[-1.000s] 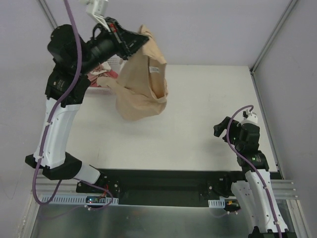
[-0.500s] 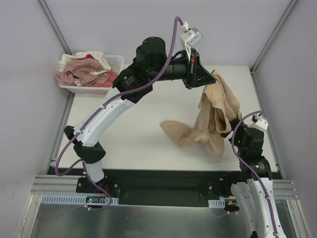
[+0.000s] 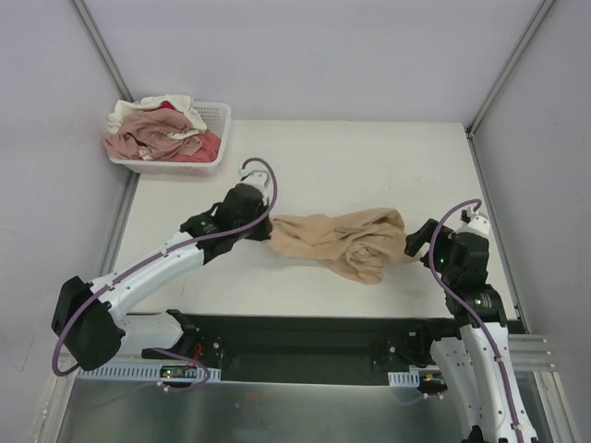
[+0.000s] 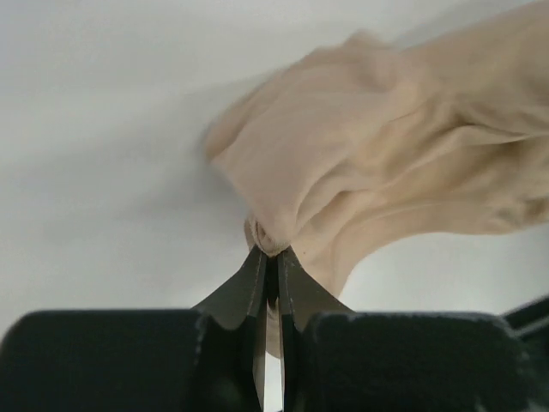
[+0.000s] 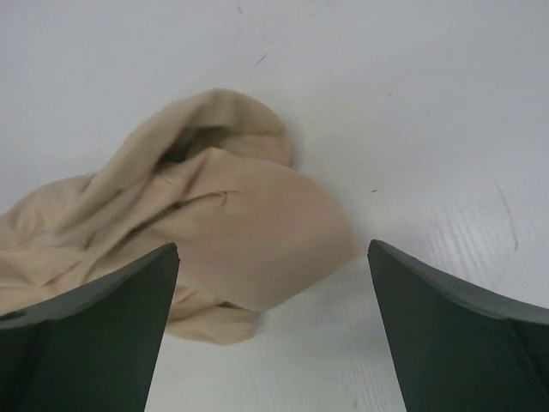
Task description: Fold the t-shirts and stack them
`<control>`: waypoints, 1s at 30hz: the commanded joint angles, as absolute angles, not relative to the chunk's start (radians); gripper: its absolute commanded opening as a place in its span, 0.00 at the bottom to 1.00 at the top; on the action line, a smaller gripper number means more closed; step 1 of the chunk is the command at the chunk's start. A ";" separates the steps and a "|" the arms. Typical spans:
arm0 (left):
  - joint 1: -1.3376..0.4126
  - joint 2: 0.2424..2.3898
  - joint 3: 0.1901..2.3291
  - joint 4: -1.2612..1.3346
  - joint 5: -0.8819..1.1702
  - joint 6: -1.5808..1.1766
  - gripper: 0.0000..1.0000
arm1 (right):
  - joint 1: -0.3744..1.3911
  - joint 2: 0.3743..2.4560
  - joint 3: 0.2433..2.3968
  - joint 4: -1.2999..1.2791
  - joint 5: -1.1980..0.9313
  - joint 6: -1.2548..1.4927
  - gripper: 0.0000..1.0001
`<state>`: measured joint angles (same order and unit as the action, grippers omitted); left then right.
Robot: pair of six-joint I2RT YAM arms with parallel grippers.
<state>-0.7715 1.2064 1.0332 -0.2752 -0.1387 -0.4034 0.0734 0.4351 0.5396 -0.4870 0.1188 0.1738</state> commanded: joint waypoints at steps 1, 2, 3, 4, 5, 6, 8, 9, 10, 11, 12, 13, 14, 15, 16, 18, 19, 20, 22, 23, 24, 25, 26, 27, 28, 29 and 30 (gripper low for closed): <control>-0.626 1.137 0.767 -0.288 -0.135 -0.604 0.00 | 0.069 0.523 0.577 -0.403 -0.093 0.141 0.97; -0.617 1.128 0.735 -0.291 -0.141 -0.613 0.00 | 0.071 0.538 0.583 -0.399 -0.110 0.138 0.97; -0.614 1.118 0.694 -0.291 -0.153 -0.620 0.00 | 0.071 0.555 0.589 -0.387 -0.126 0.134 0.97; -0.611 1.115 0.680 -0.291 -0.164 -0.629 0.00 | 0.071 0.590 0.595 -0.382 -0.150 0.132 0.97; -0.611 1.117 0.673 -0.291 -0.187 -0.629 0.00 | 0.072 0.609 0.615 -0.382 -0.156 0.135 0.97; -0.611 1.118 0.669 -0.291 -0.195 -0.629 0.00 | 0.081 0.630 0.627 -0.383 -0.163 0.135 0.97; -0.611 1.123 0.670 -0.290 -0.215 -0.629 0.00 | 0.094 0.696 0.653 -0.400 -0.157 0.150 0.97; -0.611 1.129 0.672 -0.291 -0.219 -0.629 0.00 | 0.116 0.716 0.679 -0.416 -0.156 0.155 0.98; -0.611 1.135 0.673 -0.291 -0.227 -0.629 0.00 | 0.132 0.754 0.690 -0.426 -0.128 0.166 0.98; -0.611 1.138 0.675 -0.291 -0.230 -0.629 0.00 | 0.147 0.777 0.702 -0.445 -0.092 0.178 0.98; -0.611 1.146 0.678 -0.291 -0.233 -0.627 0.00 | 0.175 0.796 0.724 -0.489 -0.059 0.187 0.98; -0.611 1.150 0.678 -0.291 -0.235 -0.623 0.00 | 0.182 0.833 0.732 -0.511 0.021 0.199 0.98; -0.611 1.152 0.678 -0.291 -0.235 -0.623 0.00 | 0.187 0.848 0.735 -0.532 0.058 0.234 0.98; -0.611 1.155 0.678 -0.291 -0.233 -0.623 0.00 | 0.187 0.862 0.733 -0.560 0.089 0.253 0.98; -0.611 1.154 0.677 -0.291 -0.232 -0.621 0.00 | 0.186 0.889 0.726 -0.569 0.145 0.273 0.98; -0.611 1.147 0.670 -0.291 -0.227 -0.621 0.00 | 0.183 0.923 0.718 -0.572 0.176 0.319 0.98; -0.611 1.143 0.669 -0.291 -0.226 -0.623 0.00 | 0.181 0.963 0.713 -0.563 0.175 0.321 0.97; -0.611 1.137 0.667 -0.291 -0.225 -0.624 0.00 | 0.178 0.986 0.715 -0.531 0.158 0.318 0.97; -0.611 1.131 0.664 -0.291 -0.222 -0.636 0.00 | 0.175 1.059 0.710 -0.485 0.091 0.311 0.97; -0.611 1.129 0.664 -0.291 -0.222 -0.638 0.00 | 0.176 1.086 0.707 -0.427 0.063 0.305 0.97; -0.611 1.126 0.664 -0.290 -0.224 -0.646 0.00 | 0.176 1.139 0.709 -0.402 0.040 0.304 0.98; -0.611 1.124 0.664 -0.290 -0.229 -0.649 0.00 | 0.175 1.167 0.710 -0.376 0.010 0.305 0.98; -0.611 1.124 0.666 -0.291 -0.233 -0.650 0.00 | 0.172 1.195 0.715 -0.339 0.009 0.311 0.99; -0.611 1.123 0.666 -0.291 -0.235 -0.653 0.00 | 0.172 1.244 0.716 -0.324 -0.029 0.321 0.96; -0.611 1.123 0.666 -0.291 -0.232 -0.655 0.00 | 0.170 1.262 0.718 -0.308 -0.075 0.325 0.93; -0.611 1.121 0.666 -0.291 -0.230 -0.657 0.00 | 0.170 1.279 0.712 -0.272 -0.102 0.328 0.91; -0.611 1.121 0.664 -0.290 -0.229 -0.663 0.00 | 0.170 1.298 0.706 -0.252 -0.130 0.334 0.79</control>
